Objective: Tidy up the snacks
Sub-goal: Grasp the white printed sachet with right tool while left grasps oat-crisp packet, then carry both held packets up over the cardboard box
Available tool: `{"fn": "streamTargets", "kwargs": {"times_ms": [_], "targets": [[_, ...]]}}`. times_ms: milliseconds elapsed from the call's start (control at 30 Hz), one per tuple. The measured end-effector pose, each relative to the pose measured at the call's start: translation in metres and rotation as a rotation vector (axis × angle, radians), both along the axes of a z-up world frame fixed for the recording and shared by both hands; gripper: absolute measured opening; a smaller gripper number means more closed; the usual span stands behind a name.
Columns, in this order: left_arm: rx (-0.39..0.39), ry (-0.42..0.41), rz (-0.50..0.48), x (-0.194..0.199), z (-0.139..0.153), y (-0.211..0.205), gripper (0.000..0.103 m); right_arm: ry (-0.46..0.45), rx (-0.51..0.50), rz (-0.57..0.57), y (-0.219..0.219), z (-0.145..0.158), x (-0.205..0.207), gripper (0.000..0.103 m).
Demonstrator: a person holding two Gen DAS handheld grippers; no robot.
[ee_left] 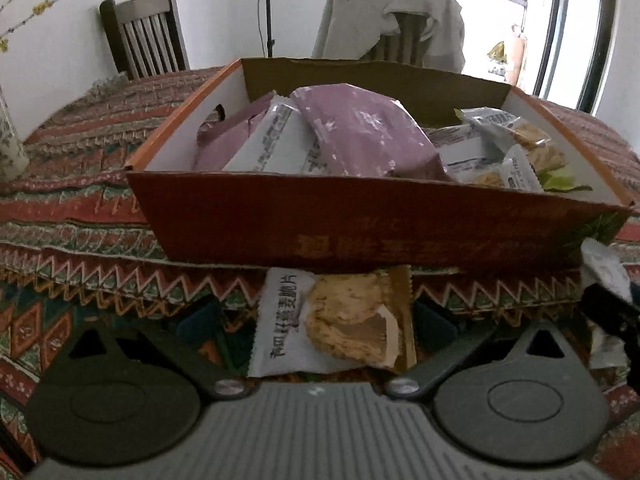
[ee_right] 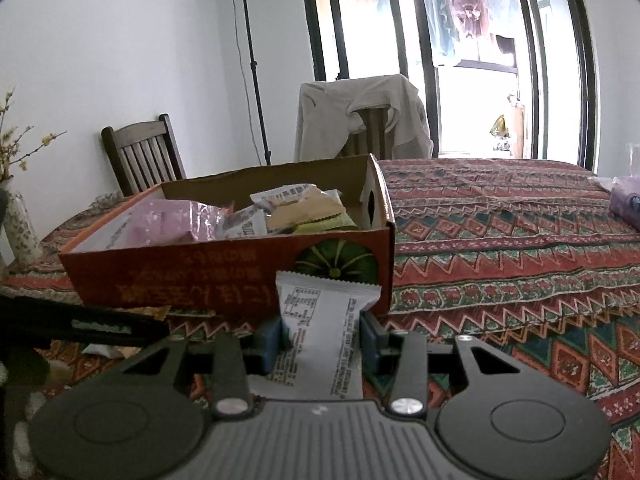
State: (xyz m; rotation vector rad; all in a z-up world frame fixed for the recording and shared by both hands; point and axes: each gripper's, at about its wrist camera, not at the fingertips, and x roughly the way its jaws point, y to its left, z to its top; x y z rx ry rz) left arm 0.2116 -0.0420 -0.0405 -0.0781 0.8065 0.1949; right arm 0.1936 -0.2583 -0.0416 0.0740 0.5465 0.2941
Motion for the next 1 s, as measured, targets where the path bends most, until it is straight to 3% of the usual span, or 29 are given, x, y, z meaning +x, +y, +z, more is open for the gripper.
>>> {"fn": "streamTargets", "kwargs": {"times_ms": [200,233,300,400,700,1000], "targets": [[0.003,-0.008,0.007,-0.001,0.0,-0.003,0.099,0.002,0.003,-0.001,0.0,0.0,0.0,0.041],[0.004,-0.015,0.003,-0.003,0.001,-0.004,0.096,0.002,0.003,-0.002,0.0,0.0,0.0,0.041],[0.006,-0.035,-0.007,-0.008,0.005,-0.007,0.071,0.001,0.005,-0.003,-0.001,0.0,-0.001,0.041],[-0.008,-0.048,-0.014,-0.015,0.007,-0.008,0.063,0.001,0.006,-0.003,-0.001,0.0,-0.001,0.041],[-0.025,-0.118,-0.06,-0.041,0.015,-0.009,0.058,-0.017,0.016,0.006,-0.001,0.001,-0.004,0.041],[-0.009,-0.246,-0.095,-0.064,0.049,-0.003,0.058,-0.086,0.03,0.035,0.001,0.014,-0.016,0.041]]}}
